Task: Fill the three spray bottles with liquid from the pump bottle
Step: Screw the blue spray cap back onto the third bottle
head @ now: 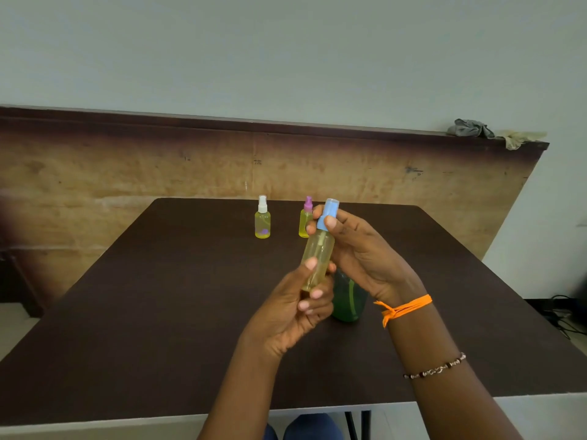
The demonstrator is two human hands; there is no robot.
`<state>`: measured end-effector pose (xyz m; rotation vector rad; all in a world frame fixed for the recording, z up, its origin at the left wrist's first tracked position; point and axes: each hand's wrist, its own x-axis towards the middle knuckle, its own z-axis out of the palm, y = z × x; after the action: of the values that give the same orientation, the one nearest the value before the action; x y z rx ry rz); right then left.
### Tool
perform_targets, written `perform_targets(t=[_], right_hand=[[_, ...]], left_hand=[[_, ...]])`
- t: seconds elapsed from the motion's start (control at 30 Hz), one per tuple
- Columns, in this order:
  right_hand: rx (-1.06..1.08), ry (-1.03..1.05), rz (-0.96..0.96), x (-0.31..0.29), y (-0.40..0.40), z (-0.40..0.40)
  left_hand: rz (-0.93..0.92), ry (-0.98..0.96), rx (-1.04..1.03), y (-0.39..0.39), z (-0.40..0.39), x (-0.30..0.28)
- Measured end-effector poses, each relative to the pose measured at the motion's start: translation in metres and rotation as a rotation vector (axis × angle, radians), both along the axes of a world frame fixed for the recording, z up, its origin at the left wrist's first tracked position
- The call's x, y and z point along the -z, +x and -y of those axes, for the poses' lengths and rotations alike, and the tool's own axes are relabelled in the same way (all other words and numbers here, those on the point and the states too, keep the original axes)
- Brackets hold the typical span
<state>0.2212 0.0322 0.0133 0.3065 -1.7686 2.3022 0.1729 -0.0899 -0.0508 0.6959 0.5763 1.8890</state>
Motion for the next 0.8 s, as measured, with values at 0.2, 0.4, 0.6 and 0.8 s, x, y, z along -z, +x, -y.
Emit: perform_targets(t=[0.2, 0.4, 0.6, 0.8], right_hand=[[0.194, 0.091, 0.005, -0.006, 0.005, 0.010], [0.323, 0.130, 0.034, -0.007, 0.006, 0.017], [0.408, 0.170, 0.078, -0.002, 0.000, 0.018], [0.409, 0.216, 0.064, 0.010, -0.018, 0.038]], left_hand=[[-0.295, -0.167, -0.340, 0.005, 0.002, -0.011], [-0.464, -0.227, -0.538, 0.008, -0.001, -0.010], [-0.619, -0.347, -0.738, 0.008, -0.008, -0.003], [-0.763, -0.444, -0.936, -0.017, 0.008, 0.007]])
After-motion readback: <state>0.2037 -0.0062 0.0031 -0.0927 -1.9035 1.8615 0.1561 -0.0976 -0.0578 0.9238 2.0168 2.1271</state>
